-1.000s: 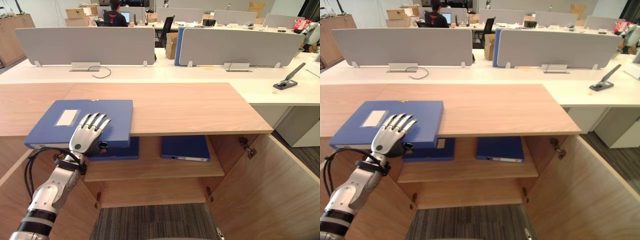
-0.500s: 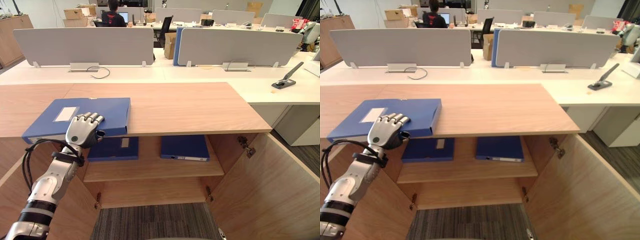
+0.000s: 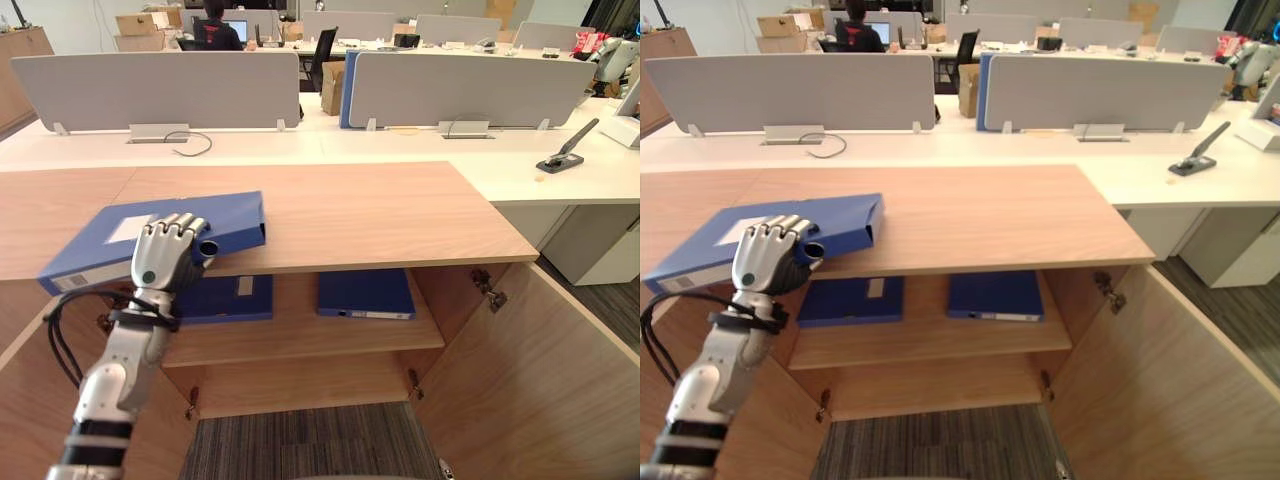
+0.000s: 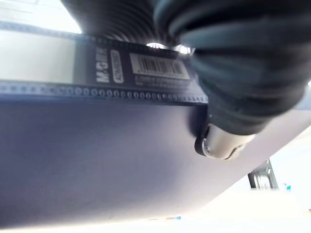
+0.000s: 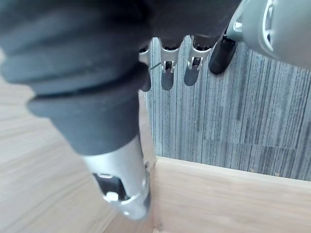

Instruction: Walk over to the cabinet, pick up the folder, carry it to the office cabinet, place the folder inside the office cabinet, then close the office cabinet door

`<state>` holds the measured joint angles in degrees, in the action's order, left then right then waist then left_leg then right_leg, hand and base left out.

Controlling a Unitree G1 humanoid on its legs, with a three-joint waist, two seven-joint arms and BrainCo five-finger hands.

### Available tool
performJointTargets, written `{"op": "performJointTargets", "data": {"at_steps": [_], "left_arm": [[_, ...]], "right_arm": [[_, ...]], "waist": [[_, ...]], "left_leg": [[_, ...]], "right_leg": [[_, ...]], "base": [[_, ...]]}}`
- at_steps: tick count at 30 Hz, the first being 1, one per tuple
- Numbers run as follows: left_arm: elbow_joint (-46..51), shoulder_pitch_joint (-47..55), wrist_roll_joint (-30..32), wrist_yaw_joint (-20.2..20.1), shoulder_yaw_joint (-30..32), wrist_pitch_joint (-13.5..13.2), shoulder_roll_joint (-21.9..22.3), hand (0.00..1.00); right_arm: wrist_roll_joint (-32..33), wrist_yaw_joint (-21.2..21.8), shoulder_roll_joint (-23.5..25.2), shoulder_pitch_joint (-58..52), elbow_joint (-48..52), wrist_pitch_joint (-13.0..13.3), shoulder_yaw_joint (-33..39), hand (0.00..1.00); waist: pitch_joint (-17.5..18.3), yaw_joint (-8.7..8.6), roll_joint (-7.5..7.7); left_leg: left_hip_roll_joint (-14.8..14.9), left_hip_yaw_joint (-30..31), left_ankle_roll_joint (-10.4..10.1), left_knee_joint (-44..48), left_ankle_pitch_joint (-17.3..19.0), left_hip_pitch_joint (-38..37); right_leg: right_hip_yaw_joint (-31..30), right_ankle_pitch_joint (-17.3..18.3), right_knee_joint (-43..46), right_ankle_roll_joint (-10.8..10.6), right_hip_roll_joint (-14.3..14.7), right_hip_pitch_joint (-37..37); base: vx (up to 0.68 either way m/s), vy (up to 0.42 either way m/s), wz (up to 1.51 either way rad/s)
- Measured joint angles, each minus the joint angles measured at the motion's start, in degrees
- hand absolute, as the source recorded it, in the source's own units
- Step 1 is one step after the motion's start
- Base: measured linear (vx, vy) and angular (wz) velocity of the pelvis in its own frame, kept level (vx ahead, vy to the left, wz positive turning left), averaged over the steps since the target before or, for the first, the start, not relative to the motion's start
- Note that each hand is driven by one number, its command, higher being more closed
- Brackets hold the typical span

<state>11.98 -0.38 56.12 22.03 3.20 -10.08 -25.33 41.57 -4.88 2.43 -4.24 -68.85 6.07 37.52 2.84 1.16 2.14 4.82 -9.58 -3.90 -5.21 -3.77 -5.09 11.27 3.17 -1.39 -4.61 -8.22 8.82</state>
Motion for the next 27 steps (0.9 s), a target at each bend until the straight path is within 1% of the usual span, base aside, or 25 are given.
{"op": "performJointTargets", "data": {"at_steps": [2,4,6,7,10,11,13,14,15,17,18,20,21,22,23,24,25,26,27], "left_arm": [[8.3,2.23,-6.85,-0.63,-0.24,-2.13,6.22,1.0],[12.24,2.73,-11.91,-1.33,-0.55,-3.25,9.28,1.0],[15.98,3.17,-20.52,-1.68,-1.25,-4.61,12.62,1.0],[16.59,3.32,-22.16,-1.9,-1.36,-4.87,13.12,1.0],[19.15,4.57,-32.02,-3.17,-1.34,-5.39,15.09,1.0],[19.56,4.86,-34.21,-3.34,-1.2,-5.5,15.38,1.0],[21.22,6.19,-43.99,-4.83,-0.58,-6.13,16.81,1.0],[21.54,6.45,-47.74,-6.14,-0.46,-6.46,17.15,1.0],[21.94,6.88,-54.17,-7.99,-0.03,-6.84,17.62,1.0],[22.89,7.42,-64.43,-11.48,0.19,-7.34,18.36,1.0],[23.57,7.56,-71.08,-13.96,0.17,-7.66,18.87,1.0],[23.68,7.56,-81.11,-17.84,0.08,-8.51,19.56,1.0],[23.68,7.56,-83.13,-18.53,0.02,-8.56,19.74,1.0],[23.68,7.57,-86.47,-19.6,0.0,-8.84,20.15,1.0],[23.68,7.58,-90.16,-20.59,-0.19,-9.05,20.44,1.0],[23.69,7.61,-91.45,-20.9,-0.34,-9.22,20.56,1.0],[24.15,8.15,-94.09,-21.55,-0.53,-9.45,20.86,1.0],[24.61,8.75,-95.46,-21.97,-0.62,-9.45,20.97,1.0],[25.35,10.24,-97.53,-22.77,-0.74,-9.6,21.35,1.0]], "right_arm": [[0.0,0.25,-0.08,0.02,-1.3,-0.12,1.85,0.0],[-0.02,0.32,-0.12,0.03,-1.85,-0.2,2.72,0.0],[-0.04,0.82,-0.06,0.08,-2.51,-0.34,3.92,0.0],[-0.04,0.96,-0.12,0.09,-2.78,-0.36,3.94,0.0],[-0.05,1.05,-0.12,0.06,-2.79,-0.37,3.96,0.0],[-0.05,1.07,-0.11,0.05,-2.79,-0.37,3.96,0.0],[-0.13,1.26,-0.08,0.01,-2.75,-0.38,3.96,0.0],[-0.16,1.38,-0.08,0.01,-2.74,-0.41,3.95,0.0],[-0.23,1.45,-0.08,-0.01,-2.72,-0.44,3.95,0.0],[-0.29,1.5,-0.06,-0.02,-2.65,-0.47,3.89,0.0],[-0.41,1.58,-0.06,-0.02,-2.62,-0.48,3.79,0.0],[-0.94,1.99,-0.07,-0.09,-2.59,-0.47,3.27,0.0],[-1.26,2.01,-0.08,-0.16,-2.57,-0.46,2.85,0.0],[-2.3,2.05,-0.16,-0.35,-1.92,-0.44,1.0,0.0],[-3.0,2.16,-0.2,-0.82,-0.57,-0.39,-2.31,0.0],[-3.54,2.18,-0.28,-1.11,0.2,-0.38,-4.49,0.0],[-4.67,2.22,-0.29,-1.77,2.85,-0.4,-8.89,0.0],[-4.78,2.16,-0.38,-2.11,4.49,-0.39,-11.25,0.0],[-4.83,2.08,0.14,-3.57,10.46,-0.44,-15.38,0.0]], "waist": [[-0.35,0.03,-0.06],[-0.35,0.02,-0.09],[-0.35,0.04,-0.12],[-0.34,0.04,-0.13],[-0.34,0.03,-0.2],[-0.33,0.03,-0.23],[-0.29,0.01,-0.3],[-0.28,0.03,-0.31],[-0.24,0.06,-0.35],[-0.19,0.04,-0.36],[-0.15,0.05,-0.33],[0.21,0.04,-0.27],[0.45,0.05,-0.21],[0.59,0.05,-0.14],[0.65,0.04,-0.1],[0.68,0.04,-0.08],[0.69,-0.04,-0.12],[0.7,-0.1,-0.14],[0.7,-0.3,-0.28]], "left_leg": [[0.01,0.05,0.0,0.15,0.0,-0.02],[0.1,0.07,0.0,0.15,0.0,-0.04],[0.2,0.05,0.01,0.15,0.01,-0.02],[0.22,0.05,0.01,0.15,0.01,-0.02],[0.32,0.04,-0.12,0.13,0.11,0.06],[0.33,0.04,-0.2,0.13,0.17,0.07],[0.36,0.03,-0.18,0.03,0.16,0.16],[0.37,0.03,-0.17,-0.05,0.15,0.17],[0.4,0.03,-0.14,-0.07,0.13,0.21],[0.47,0.02,-0.08,-0.07,0.08,0.31],[0.5,0.01,-0.05,-0.07,0.01,0.48],[0.53,0.01,-0.1,-0.03,-0.17,0.82],[0.54,0.01,-0.09,0.1,-0.21,0.96],[0.53,-0.04,0.26,0.15,-0.47,0.96],[0.54,-0.17,0.27,0.16,-0.48,0.96],[0.53,-0.26,0.28,0.14,-0.48,0.95],[0.57,-0.51,0.29,0.14,-0.48,0.97],[0.61,-0.8,0.33,0.14,-0.45,0.98],[0.64,-1.3,0.4,0.1,-0.37,1.05]], "right_leg": [[-0.38,0.0,0.41,0.0,-0.01,-0.14],[-0.5,0.0,0.75,0.0,0.03,-0.32],[-0.68,0.0,1.14,0.0,0.07,-0.61],[-0.74,0.0,1.29,0.0,0.08,-0.71],[-0.92,0.01,2.11,0.0,0.1,-1.26],[-0.96,0.01,2.22,0.0,0.1,-1.35],[-1.07,0.02,2.35,-0.01,0.1,-1.53],[-1.08,0.02,2.35,-0.02,0.11,-1.54],[-1.08,0.04,2.35,-0.03,0.13,-1.57],[-1.08,0.05,2.35,-0.06,0.2,-1.67],[-1.09,0.06,2.35,-0.07,0.23,-1.79],[-1.09,0.05,2.35,-0.08,0.28,-1.86],[-1.09,0.05,2.35,-0.08,0.28,-1.93],[-1.15,0.04,2.38,-0.09,0.28,-1.97],[-1.3,0.04,2.39,-0.09,0.28,-2.04],[-1.38,0.02,2.45,-0.1,0.28,-2.12],[-1.68,0.02,2.8,-0.1,0.3,-2.53],[-2.01,0.02,2.92,-0.1,0.32,-2.82],[-2.44,0.02,3.18,-0.1,0.32,-3.32]], "base": [[0.0,0.0,0.0],[-0.02,0.006,0.0],[-0.05,0.01,-0.03],[-0.06,0.01,-0.04],[-0.06,0.013,-0.03],[-0.06,0.012,-0.03],[-0.05,0.01,-0.03],[-0.05,0.005,-0.01],[-0.04,0.003,0.0],[-0.04,0.001,0.0],[0.0,0.0,0.0],[0.0,0.0,0.0],[0.0,0.0,0.0],[0.0,0.0,0.0],[0.0,0.009,-0.04],[-0.02,0.011,-0.08],[-0.02,0.014,-0.11],[-0.03,0.016,-0.19],[-0.04,0.019,-0.2]]}}
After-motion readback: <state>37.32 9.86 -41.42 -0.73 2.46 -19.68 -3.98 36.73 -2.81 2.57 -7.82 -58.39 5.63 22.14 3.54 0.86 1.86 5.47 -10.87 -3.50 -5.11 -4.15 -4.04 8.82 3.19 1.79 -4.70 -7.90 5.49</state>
